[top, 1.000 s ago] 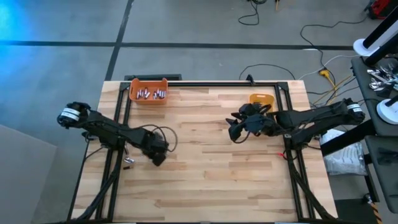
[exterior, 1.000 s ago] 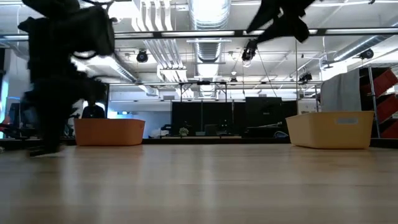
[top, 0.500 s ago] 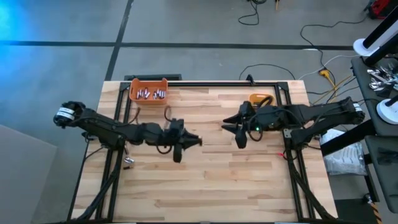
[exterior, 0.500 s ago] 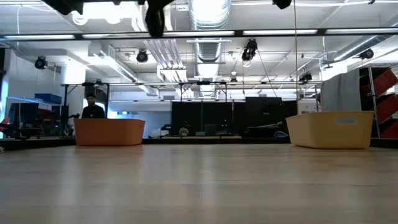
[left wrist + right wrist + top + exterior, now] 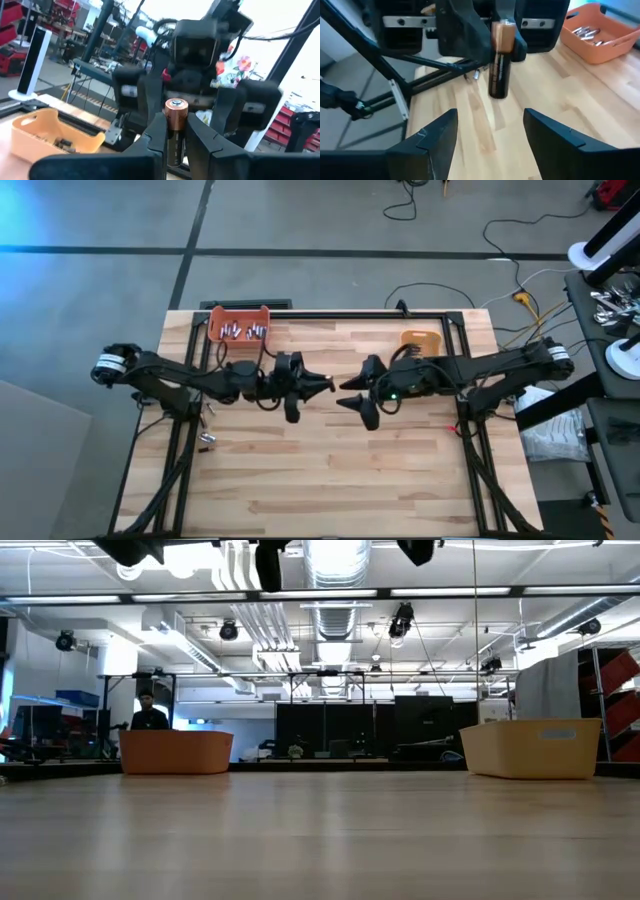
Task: Sort batteries
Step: Put the black battery into the yellow bin
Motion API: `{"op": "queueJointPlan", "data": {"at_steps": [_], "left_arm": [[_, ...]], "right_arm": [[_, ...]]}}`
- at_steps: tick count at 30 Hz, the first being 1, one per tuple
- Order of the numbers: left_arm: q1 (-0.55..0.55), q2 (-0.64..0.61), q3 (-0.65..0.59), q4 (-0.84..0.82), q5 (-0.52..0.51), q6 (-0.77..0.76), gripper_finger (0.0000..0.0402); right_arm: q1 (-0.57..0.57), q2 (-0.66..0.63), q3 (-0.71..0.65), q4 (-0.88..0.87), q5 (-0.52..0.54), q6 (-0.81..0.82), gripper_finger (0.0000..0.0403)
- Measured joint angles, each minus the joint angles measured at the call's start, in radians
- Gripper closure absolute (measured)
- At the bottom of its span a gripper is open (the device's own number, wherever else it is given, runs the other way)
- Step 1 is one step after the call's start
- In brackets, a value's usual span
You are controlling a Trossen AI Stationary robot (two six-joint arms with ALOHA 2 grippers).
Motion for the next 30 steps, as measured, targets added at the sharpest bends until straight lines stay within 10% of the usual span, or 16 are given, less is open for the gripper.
{"op": "queueJointPlan", "data": {"at_steps": [19, 23, 30], "left_arm": [[-0.001, 0.001, -0.010, 0.019, -0.001, -0.024, 0.0377], [-0.001, 0.000, -0.014, 0.016, 0.013, -0.010, 0.0360], [-0.002, -0.044, -0.024, -0.056, 0.028, 0.048, 0.0311]], "right_arm": [[-0.026, 0.123, 0.144, -0.038, 0.049, -0.108, 0.0296], [-0.026, 0.123, 0.165, -0.087, 0.050, -0.118, 0.0360], [-0.028, 0.120, 0.254, -0.293, 0.066, -0.129, 0.0360]]}}
